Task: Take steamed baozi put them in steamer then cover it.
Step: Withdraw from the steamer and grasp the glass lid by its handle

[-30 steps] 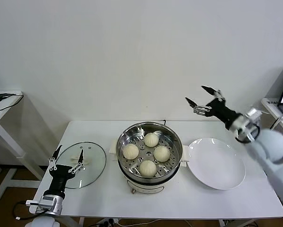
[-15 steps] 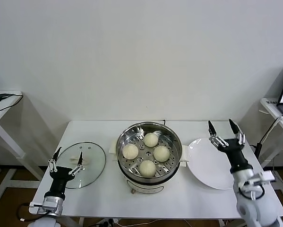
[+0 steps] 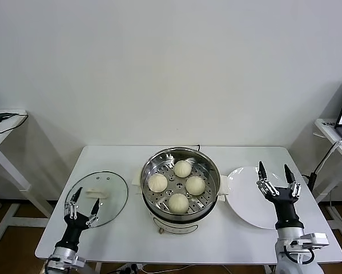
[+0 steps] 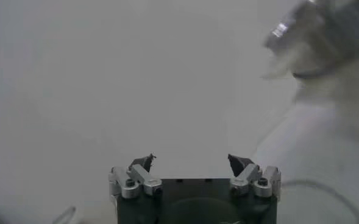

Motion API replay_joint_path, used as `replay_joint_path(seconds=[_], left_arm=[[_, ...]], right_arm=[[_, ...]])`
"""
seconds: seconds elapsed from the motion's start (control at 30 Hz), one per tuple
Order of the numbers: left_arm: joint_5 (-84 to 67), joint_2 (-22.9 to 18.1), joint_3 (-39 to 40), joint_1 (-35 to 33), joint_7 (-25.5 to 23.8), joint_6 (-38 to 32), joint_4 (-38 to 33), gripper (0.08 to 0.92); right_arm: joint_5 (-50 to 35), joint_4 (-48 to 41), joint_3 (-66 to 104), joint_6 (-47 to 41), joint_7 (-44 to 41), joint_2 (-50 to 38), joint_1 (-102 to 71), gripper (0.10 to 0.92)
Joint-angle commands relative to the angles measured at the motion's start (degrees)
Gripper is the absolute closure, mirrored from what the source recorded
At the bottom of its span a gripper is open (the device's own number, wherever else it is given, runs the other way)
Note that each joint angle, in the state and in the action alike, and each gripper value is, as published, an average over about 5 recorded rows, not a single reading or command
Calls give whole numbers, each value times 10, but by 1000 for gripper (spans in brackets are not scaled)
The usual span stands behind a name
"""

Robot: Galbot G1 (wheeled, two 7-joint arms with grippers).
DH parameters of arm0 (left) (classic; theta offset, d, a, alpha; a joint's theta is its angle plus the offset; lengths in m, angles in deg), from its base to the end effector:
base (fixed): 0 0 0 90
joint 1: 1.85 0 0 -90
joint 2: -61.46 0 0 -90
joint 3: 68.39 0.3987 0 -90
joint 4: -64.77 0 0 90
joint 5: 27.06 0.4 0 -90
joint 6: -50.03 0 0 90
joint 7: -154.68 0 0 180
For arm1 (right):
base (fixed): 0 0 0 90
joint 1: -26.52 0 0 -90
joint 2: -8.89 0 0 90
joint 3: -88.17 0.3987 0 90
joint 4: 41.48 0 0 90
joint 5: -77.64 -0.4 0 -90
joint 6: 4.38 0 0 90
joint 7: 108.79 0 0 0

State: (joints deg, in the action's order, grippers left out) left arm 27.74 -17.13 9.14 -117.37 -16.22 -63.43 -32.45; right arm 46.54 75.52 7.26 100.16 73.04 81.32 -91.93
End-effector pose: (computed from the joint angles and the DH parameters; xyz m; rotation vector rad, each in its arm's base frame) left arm 0.2098 0.1529 -0.4599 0.1473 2.5447 1.6711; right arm 0.2189 -0.1192 -0.3347 0.0786 2.8778 0.2932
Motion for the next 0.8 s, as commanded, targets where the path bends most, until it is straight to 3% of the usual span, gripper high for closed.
replay_joint_path(seconds=[0.03,0.8], left_arm=[[302,9,-10,52,107,-43,116,177],[337,18,-5,187,112,9,219,177]], right_arm=[[11,-6,1,12,6,30,-18,203],[24,-25,-3,26,3,34,-14,203]])
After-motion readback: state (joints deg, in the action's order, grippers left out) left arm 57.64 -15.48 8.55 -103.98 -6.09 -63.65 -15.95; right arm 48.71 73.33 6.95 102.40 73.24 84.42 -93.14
